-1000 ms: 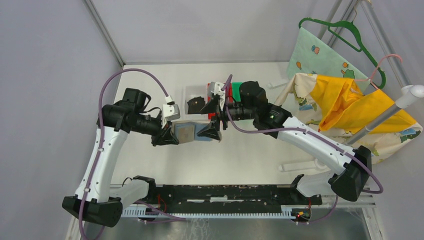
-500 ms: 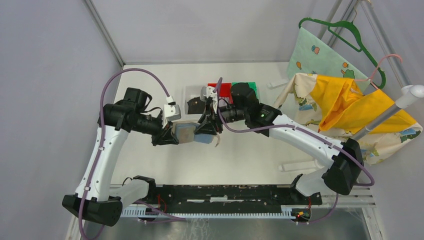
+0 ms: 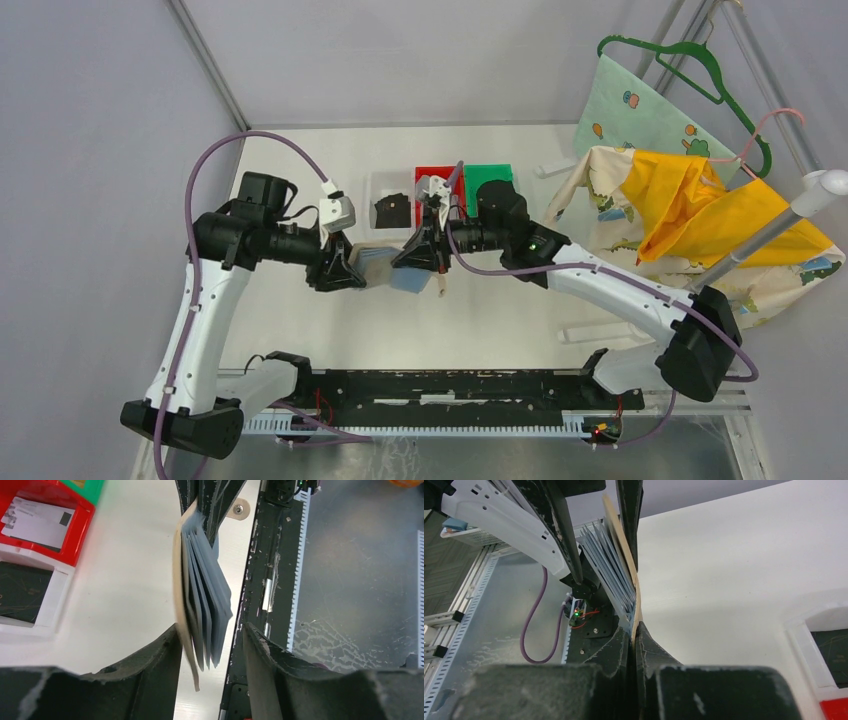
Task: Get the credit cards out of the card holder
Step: Remove the credit card from the card holder.
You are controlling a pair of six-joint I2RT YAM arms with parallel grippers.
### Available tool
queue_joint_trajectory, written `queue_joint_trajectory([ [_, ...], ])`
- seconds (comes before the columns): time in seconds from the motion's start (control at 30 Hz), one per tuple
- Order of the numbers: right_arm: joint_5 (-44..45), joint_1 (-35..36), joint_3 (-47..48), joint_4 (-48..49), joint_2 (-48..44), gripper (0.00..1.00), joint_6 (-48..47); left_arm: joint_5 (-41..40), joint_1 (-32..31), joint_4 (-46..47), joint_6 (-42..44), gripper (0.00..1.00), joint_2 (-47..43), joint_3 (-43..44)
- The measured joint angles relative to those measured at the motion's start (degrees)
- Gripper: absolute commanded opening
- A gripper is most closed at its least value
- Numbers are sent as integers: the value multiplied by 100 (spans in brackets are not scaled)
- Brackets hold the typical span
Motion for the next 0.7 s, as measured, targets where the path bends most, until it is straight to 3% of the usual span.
queue_joint_trajectory([
  [0.17,-44,-85,-522,531,-315,0,413,184,-2,-402,369,50,66,170],
  [0.4,-149,-118,-835,1591,-396,0,1222,680,0,-577,422,56,334,186],
  [0.47,-162,-118,-874,1860,-391,0,1419,798,-2,-535,407,49,341,181],
  [0.57,-184,-118,-949,2229,-391,3,1663,901,0,-452,372,28,299,170],
  [0.7,-264,-118,-1012,2472,-391,34,1871,817,9,-225,101,13,173,142],
])
